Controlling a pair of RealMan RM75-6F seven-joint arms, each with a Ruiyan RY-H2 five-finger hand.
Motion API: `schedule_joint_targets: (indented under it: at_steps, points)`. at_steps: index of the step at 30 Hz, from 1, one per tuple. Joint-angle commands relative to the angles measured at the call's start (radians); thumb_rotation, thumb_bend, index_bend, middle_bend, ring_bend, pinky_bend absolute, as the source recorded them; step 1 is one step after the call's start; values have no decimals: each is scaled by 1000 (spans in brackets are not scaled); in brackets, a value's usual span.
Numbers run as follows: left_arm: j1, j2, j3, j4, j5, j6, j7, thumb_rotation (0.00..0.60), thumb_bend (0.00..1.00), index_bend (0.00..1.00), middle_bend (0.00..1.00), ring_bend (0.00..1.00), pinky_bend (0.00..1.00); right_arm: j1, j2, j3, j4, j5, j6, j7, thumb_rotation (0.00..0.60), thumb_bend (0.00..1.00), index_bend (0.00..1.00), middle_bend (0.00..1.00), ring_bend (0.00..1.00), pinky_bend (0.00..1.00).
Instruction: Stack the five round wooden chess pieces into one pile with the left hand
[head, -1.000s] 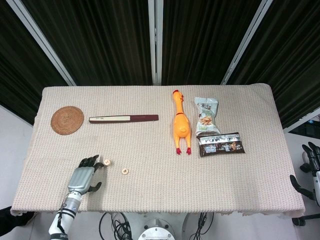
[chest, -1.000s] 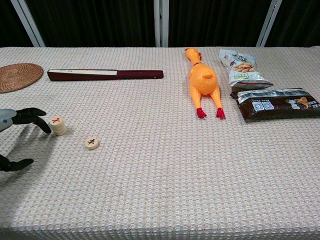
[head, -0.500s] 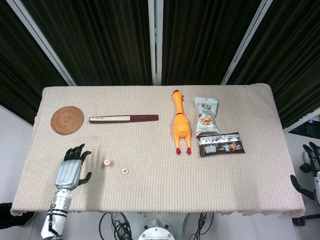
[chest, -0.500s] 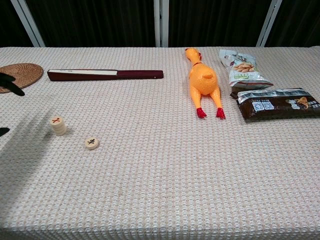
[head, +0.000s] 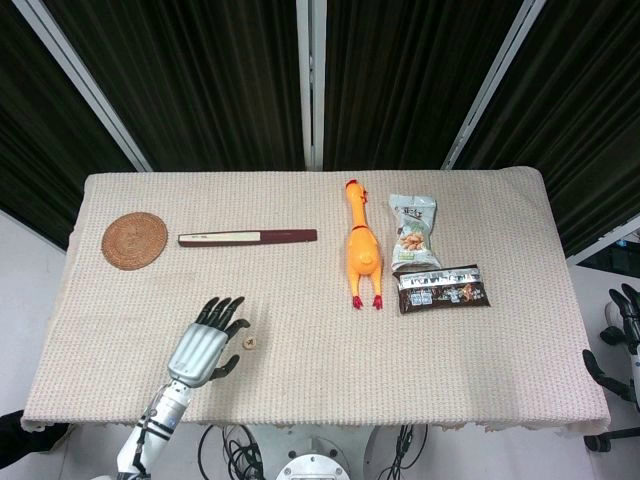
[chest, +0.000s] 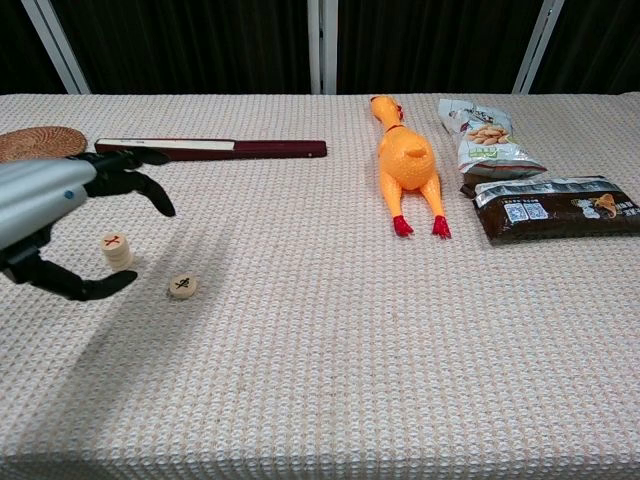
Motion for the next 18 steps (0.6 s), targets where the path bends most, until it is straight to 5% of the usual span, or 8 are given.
schedule_joint_targets:
  at_steps: [1, 18]
  points:
    - [-37, -31, -28, 33, -86, -70, 64, 600, 321, 296, 0, 0, 0, -4, 5, 2, 3, 0, 7, 15, 600, 267, 0, 0, 0, 0]
    - [-65, -90, -50, 135, -156, -113, 75, 600, 321, 363, 0, 0, 0, -9, 12, 6, 7, 4, 14, 40, 600, 267, 0, 0, 0, 0]
